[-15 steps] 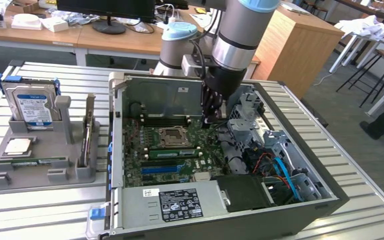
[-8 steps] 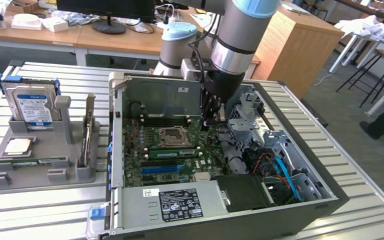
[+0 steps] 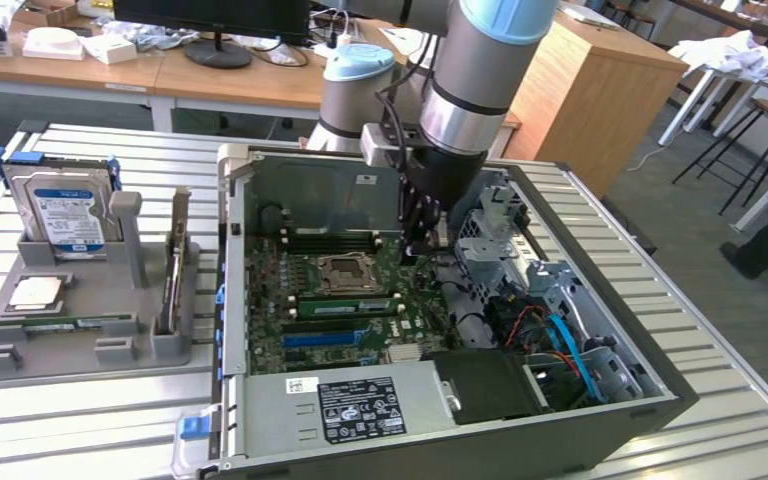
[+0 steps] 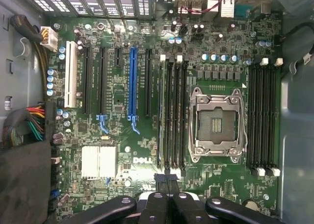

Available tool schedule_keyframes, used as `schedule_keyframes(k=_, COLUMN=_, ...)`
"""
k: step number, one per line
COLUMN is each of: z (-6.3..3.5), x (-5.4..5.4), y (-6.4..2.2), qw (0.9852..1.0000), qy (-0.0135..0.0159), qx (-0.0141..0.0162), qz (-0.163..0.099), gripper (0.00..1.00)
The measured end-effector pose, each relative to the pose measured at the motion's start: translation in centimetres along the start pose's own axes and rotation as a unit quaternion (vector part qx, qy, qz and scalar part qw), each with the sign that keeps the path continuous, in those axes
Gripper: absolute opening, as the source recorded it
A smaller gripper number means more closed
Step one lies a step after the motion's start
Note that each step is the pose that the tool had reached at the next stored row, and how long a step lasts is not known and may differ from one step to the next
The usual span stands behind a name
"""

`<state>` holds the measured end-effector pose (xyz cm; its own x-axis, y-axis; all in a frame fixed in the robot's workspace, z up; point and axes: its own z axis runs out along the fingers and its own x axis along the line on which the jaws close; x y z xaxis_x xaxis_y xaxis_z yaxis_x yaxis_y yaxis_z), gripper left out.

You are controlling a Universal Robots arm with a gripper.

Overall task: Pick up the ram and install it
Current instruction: 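Press down the ram until it locks into place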

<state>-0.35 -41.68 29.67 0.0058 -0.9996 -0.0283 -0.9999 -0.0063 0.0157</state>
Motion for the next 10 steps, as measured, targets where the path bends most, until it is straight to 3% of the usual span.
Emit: schedule_keyframes(k=10, z=0.95, x=0.02, y=-0.02, qw=1.0000, qy=0.0000, qx=0.0000, qz=0.000, gripper=0.10)
